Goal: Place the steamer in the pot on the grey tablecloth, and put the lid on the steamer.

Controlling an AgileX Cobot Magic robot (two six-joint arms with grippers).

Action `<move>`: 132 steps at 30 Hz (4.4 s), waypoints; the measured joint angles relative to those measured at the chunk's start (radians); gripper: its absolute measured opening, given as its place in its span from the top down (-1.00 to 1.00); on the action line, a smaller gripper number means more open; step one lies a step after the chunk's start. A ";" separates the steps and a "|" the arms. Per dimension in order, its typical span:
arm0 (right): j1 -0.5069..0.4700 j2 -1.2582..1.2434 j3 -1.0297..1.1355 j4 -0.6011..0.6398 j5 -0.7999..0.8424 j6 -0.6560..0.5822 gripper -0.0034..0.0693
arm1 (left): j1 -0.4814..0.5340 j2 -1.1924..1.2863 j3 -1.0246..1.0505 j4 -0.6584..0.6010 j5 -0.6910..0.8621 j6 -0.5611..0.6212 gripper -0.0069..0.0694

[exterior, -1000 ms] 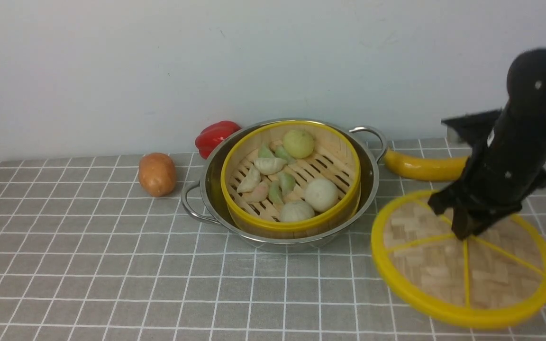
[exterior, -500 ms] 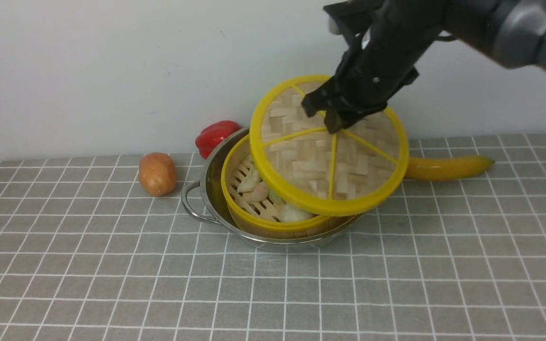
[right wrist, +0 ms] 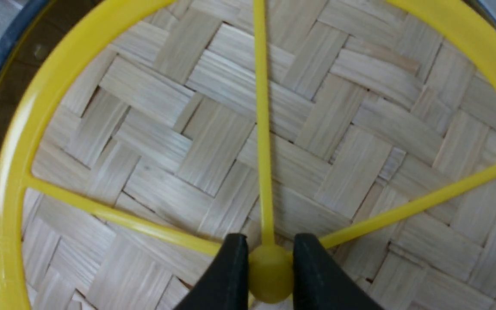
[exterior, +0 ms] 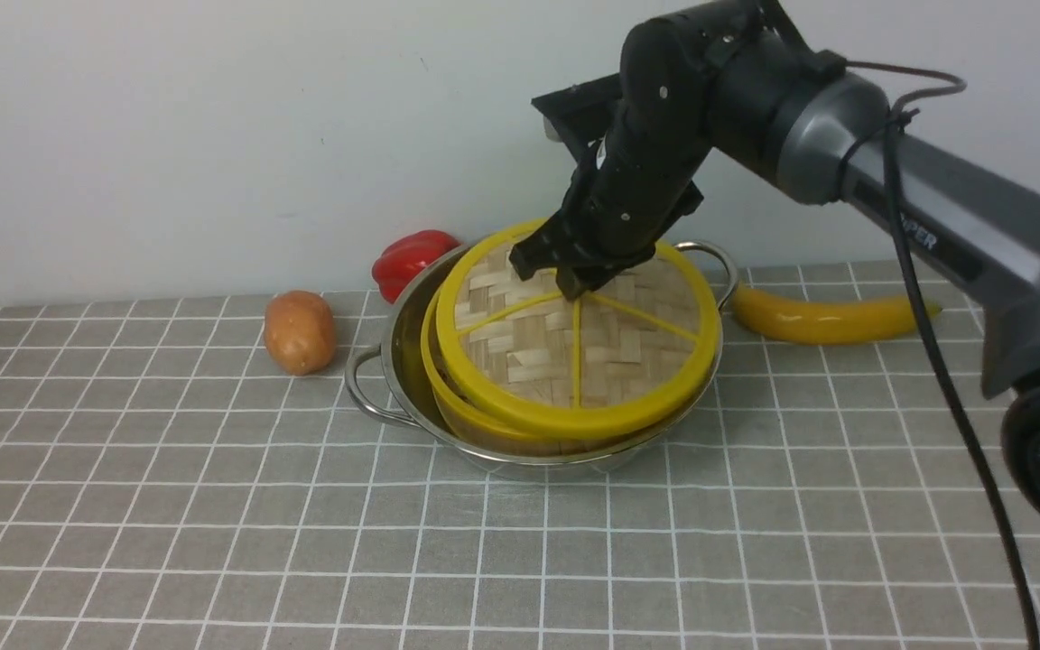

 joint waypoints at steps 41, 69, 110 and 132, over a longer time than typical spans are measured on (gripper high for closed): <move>0.000 0.033 -0.026 0.082 -0.056 -0.167 0.51 | 0.000 0.000 0.000 0.001 0.001 0.001 0.84; 0.000 0.060 -0.027 0.103 -0.093 -0.198 0.49 | 0.000 0.000 0.000 0.001 0.001 0.001 0.84; -0.083 -1.484 1.144 -0.063 -0.268 -0.156 0.78 | 0.000 0.039 0.329 0.165 -0.354 -0.034 0.80; -0.083 -1.775 1.824 0.020 -0.965 0.110 0.89 | 0.000 0.039 0.329 0.161 -0.362 -0.085 0.70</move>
